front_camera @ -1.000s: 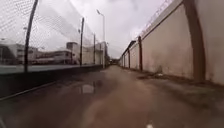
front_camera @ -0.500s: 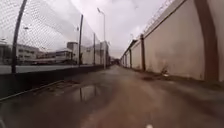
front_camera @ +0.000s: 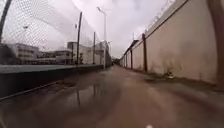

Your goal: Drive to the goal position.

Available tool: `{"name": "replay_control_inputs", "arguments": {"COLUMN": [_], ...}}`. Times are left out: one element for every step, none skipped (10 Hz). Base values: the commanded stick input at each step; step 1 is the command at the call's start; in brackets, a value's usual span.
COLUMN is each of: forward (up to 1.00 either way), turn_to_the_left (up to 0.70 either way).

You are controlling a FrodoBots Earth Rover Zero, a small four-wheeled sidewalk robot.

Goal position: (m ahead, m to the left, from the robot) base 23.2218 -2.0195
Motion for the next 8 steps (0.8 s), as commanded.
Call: {"name": "replay_control_inputs", "arguments": {"forward": [0.85, 0.85, 0.85, 0.85, 0.85, 0.85, 0.85, 0.85], "turn_to_the_left": [0.00, 0.00, 0.00, 0.00, 0.00, 0.00, -0.02, -0.06]}}
